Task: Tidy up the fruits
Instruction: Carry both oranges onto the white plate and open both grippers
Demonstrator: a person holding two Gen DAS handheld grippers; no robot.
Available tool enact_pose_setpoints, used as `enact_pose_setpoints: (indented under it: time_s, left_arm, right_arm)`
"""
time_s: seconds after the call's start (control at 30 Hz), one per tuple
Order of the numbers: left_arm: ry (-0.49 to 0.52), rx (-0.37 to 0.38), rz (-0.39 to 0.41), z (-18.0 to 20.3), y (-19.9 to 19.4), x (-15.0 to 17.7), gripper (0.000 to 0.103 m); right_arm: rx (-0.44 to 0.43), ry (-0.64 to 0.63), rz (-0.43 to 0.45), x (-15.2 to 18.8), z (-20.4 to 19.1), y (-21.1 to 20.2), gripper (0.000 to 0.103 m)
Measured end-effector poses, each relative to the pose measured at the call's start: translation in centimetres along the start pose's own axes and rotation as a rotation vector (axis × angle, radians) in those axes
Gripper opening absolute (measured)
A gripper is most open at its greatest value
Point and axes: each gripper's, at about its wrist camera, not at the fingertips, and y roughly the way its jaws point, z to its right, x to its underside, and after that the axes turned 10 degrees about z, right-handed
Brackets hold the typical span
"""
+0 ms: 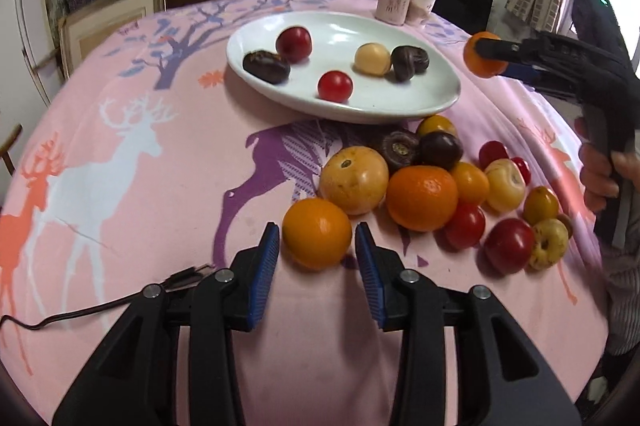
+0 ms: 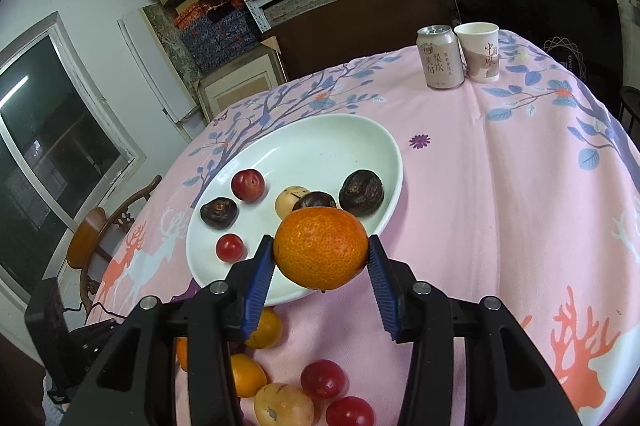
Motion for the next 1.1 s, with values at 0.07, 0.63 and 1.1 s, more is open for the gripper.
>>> enact_pose_setpoints:
  time_s: [0.07,0.63,1.1]
  left_arm:
    - [0.004,0.006,-0.024,0.2,0.7,0.0,0.039]
    - [-0.003,-0.009,0.138,1.5,1.6,-10.8,0.036]
    - [-0.098,0.056,0.060,0.5,8.5,-12.9,0.060]
  right_arm:
    - [-0.003,0.004,0.003,0.0,0.0,0.0,0.047]
    - [0.019,-0.058,0.017,-3.0,-1.7,1.2,0.047]
    - [0.047,0.080,-0.007,-5.5,1.2,7.1,0.065]
